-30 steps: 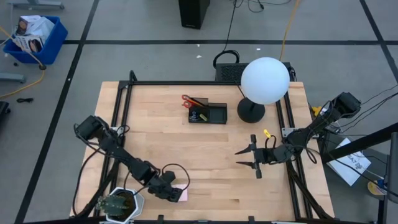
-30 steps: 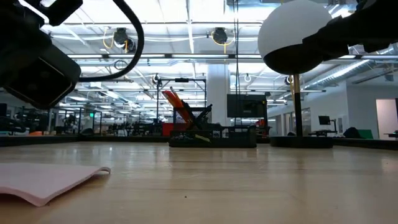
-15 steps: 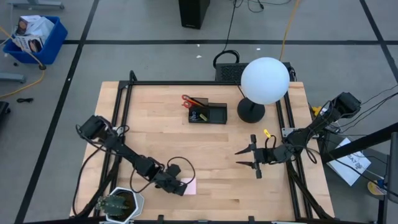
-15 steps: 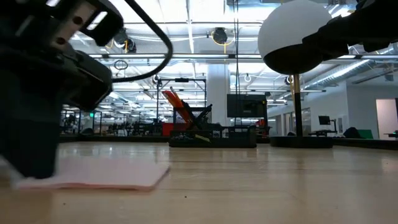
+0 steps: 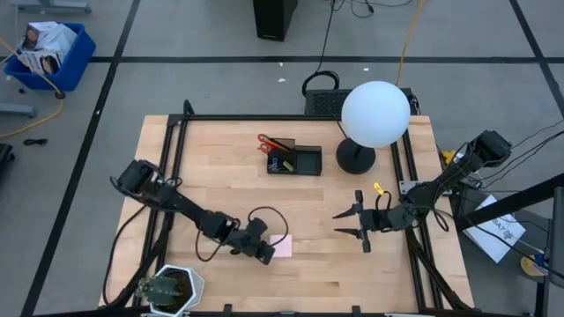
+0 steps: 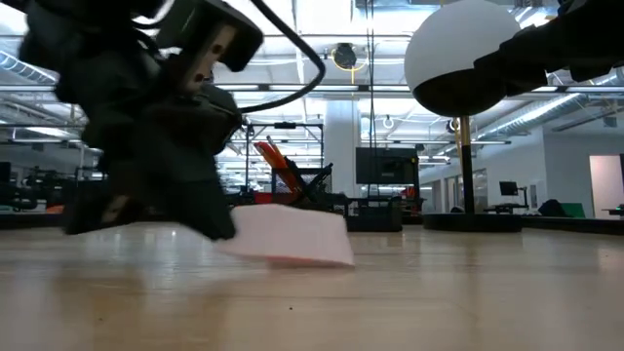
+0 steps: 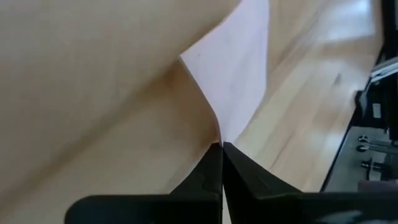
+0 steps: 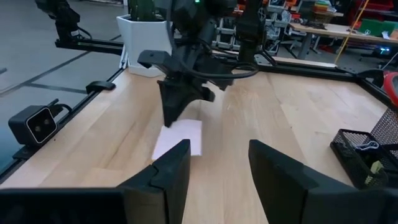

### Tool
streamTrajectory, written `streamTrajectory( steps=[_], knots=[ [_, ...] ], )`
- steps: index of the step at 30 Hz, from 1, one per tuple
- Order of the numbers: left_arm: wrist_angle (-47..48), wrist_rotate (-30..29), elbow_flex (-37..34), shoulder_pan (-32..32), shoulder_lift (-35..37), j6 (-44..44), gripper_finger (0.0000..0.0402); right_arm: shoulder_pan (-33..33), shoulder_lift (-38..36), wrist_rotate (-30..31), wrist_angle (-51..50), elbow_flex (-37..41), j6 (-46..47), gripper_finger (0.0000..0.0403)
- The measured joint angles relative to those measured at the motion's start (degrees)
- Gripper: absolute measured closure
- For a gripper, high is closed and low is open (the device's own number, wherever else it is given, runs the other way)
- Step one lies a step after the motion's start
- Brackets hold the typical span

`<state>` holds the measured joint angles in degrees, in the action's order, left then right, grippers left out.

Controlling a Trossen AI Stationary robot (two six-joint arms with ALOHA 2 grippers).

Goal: Pick and place office supplies into organizer
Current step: Put the pink sticky notes into the black desk organizer

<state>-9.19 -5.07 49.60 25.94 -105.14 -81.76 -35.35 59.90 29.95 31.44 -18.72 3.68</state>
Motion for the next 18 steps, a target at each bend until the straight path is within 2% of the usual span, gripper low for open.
streamTrajectory(
  steps=[10, 18],
  knots=[
    [-8.2, 5.2, 0.1, -9.0, 0.1, 11.4, 0.0401, 0.0, -0.9, 0.2, 2.1, 0.0, -0.5, 0.0248],
    [-15.5, 9.0, 0.1, -16.6, 0.2, 18.6, 0.0401, 0.0, -10.2, 0.2, 2.5, 0.9, -4.8, 0.0248]
  ],
)
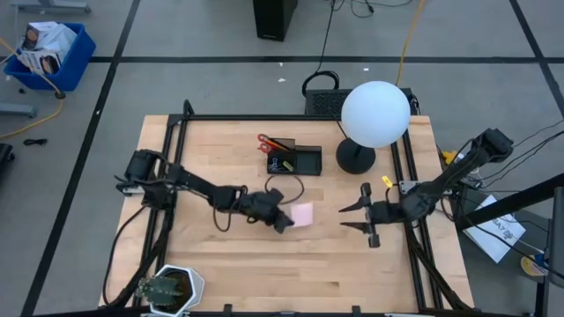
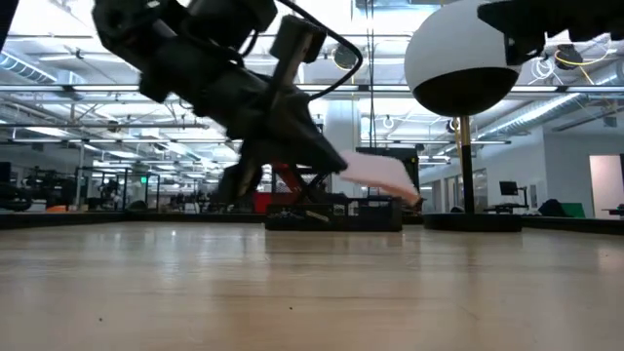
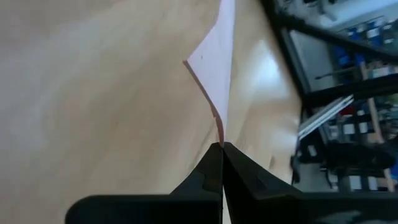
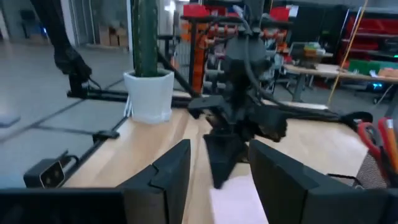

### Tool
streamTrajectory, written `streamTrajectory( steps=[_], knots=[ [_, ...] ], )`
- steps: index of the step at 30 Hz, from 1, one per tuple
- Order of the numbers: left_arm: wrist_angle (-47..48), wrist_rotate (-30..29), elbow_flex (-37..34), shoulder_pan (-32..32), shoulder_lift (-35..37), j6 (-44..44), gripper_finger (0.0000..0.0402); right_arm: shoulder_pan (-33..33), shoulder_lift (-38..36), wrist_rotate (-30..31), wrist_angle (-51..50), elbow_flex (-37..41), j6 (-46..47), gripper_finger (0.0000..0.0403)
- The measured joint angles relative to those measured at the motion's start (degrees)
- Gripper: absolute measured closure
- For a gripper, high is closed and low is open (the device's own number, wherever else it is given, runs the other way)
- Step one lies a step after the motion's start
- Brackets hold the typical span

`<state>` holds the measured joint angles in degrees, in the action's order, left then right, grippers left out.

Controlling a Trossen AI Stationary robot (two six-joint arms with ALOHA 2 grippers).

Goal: Pick and place office supplies into organizer
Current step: Put the pink sticky notes into the black desk organizer

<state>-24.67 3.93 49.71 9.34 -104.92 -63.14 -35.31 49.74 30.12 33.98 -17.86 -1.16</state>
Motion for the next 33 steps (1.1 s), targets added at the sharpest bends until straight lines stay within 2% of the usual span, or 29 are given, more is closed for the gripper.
streamTrajectory(
  steps=[7, 12, 14, 17, 23, 25, 29, 33],
  knots=[
    [-5.1, 5.6, 0.0, -5.8, 0.0, 2.0, 0.0401, 0.5, -10.2, 1.7, 4.3, 9.6, 2.1, 0.0248],
    [-5.6, 9.2, 0.8, -9.4, 0.0, 1.9, 0.0401, 0.5, -13.8, 1.9, 8.7, 15.4, 2.5, 0.0248],
    [-5.5, 10.2, 1.6, -10.6, 0.0, 2.2, 0.0401, 0.4, -14.6, 4.0, 8.6, 16.6, 3.1, 0.0248],
    [-4.6, 11.0, 3.2, -12.2, 0.0, 2.5, 0.0401, 0.5, -14.5, 7.2, 5.5, 16.7, 4.8, 0.0248],
    [1.9, 13.6, 8.3, -14.9, 0.0, 4.1, 0.0401, 0.5, -14.2, 7.7, 4.8, 16.8, 5.8, 0.0248],
    [2.9, 14.3, 10.0, -14.7, 0.0, 5.2, 0.0401, 0.5, -14.1, 9.7, 4.7, 16.8, 7.7, 0.0248],
    [4.4, 14.6, 12.5, -12.5, 0.1, 9.1, 0.0401, 0.5, -14.1, 17.4, 4.8, 16.9, 16.3, 0.0248],
    [6.3, 13.8, 14.8, -10.7, 1.1, 12.2, 0.0401, 0.5, -14.2, 17.8, 4.7, 16.9, 23.4, 0.0248]
  ],
)
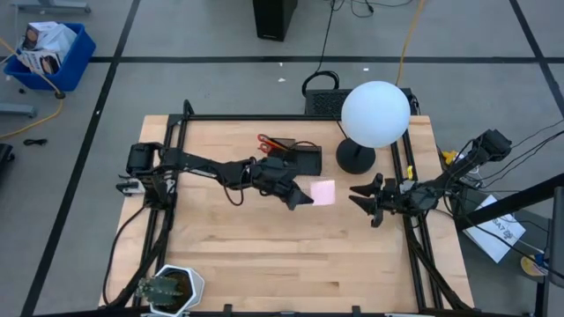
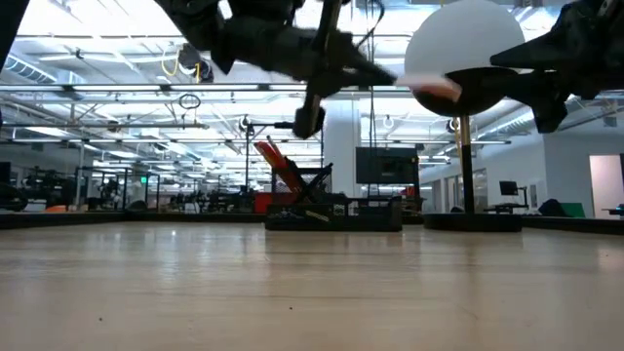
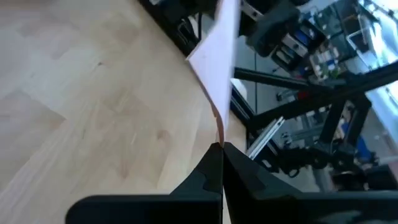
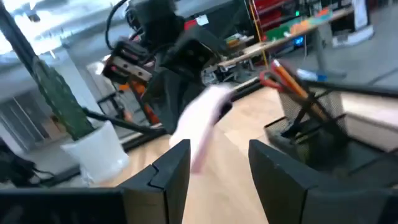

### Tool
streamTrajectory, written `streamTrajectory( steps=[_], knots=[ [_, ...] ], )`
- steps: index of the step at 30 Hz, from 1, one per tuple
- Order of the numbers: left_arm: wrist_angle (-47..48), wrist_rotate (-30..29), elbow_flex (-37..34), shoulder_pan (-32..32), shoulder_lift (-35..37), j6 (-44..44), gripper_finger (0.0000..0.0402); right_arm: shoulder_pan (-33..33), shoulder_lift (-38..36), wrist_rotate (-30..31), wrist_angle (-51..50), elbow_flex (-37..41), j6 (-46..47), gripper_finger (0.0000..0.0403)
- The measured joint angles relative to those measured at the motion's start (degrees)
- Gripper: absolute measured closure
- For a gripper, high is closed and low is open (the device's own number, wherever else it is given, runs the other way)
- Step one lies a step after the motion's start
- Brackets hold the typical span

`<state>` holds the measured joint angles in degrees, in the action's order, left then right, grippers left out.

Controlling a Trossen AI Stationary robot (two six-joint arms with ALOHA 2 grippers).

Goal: Pick and place office supplies into organizer
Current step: Put the pink sticky notes into the black desk organizer

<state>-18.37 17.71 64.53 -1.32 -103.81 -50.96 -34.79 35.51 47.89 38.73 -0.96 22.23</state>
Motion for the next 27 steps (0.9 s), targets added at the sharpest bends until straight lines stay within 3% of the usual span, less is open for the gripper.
streamTrajectory(
  steps=[3, 7, 16, 27],
  knots=[
    [4.2, -0.8, 0.8, 1.1, 0.8, 2.2, 0.0401, 0.3, 0.2, -1.7, -1.6, 0.0, 5.5, 0.0242],
    [6.8, -1.7, 2.4, 2.2, 1.0, 4.8, 0.0401, 1.8, 0.6, -8.9, -0.9, 0.0, 13.1, 0.0222],
    [7.8, -2.7, 2.6, 2.6, 0.9, 6.3, 0.0401, 5.3, 2.8, -10.7, 1.7, 0.1, 22.1, 0.0217],
    [7.6, -2.7, 2.6, 2.6, 0.9, 6.3, 0.0401, 7.7, 12.0, -12.1, 1.9, -4.7, 22.2, 0.0227]
  ],
)
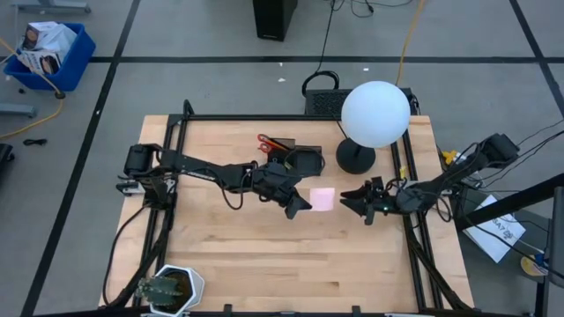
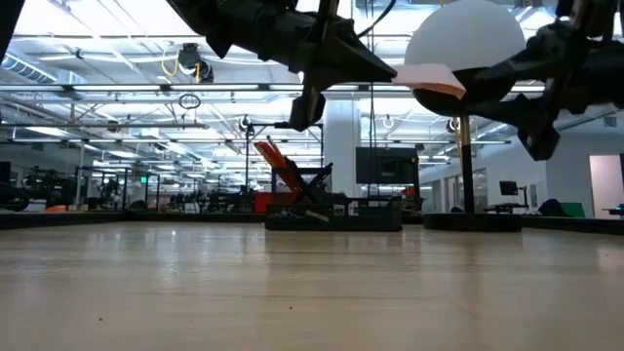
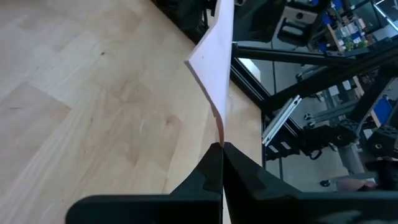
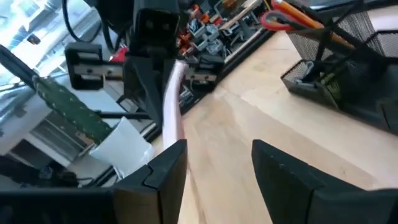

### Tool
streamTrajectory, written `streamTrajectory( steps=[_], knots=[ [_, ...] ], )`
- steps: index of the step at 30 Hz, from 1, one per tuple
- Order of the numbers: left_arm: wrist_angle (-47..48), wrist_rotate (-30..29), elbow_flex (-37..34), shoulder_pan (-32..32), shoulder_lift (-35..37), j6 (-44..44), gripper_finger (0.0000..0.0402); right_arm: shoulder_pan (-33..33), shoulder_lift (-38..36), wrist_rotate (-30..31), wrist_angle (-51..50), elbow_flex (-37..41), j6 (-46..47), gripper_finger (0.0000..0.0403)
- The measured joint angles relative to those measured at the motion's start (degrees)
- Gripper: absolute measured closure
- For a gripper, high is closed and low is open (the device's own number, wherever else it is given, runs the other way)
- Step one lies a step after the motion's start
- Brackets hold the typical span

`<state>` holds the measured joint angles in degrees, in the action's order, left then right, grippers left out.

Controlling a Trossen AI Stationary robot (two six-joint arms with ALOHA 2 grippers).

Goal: Pick and place office supplies into organizer
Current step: Put the pink sticky notes into the black desk organizer

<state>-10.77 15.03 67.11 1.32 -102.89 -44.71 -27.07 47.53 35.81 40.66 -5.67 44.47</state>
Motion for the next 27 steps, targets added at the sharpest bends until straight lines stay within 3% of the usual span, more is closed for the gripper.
streamTrajectory(
  steps=[5, 12, 18, 27],
  knots=[
    [0.0, 0.0, 0.0, 0.0, 0.0, 0.0, 0.0401, 2.2, 4.8, -1.8, 0.6, -2.1, -0.2, 0.0223],
    [0.0, 0.0, 0.0, 0.0, 0.0, 0.0, 0.0401, 4.5, 10.3, -7.5, 10.3, -2.5, -1.9, 0.0224],
    [0.0, 0.0, 0.0, 0.0, 0.0, 0.0, 0.0401, 4.6, 13.5, -8.9, 14.3, -2.5, -2.3, 0.0223],
    [-0.6, 0.0, 0.0, 0.0, 0.0, 0.0, 0.0401, 6.5, 17.4, -12.4, 23.3, -2.7, -3.1, 0.0252]
  ],
)
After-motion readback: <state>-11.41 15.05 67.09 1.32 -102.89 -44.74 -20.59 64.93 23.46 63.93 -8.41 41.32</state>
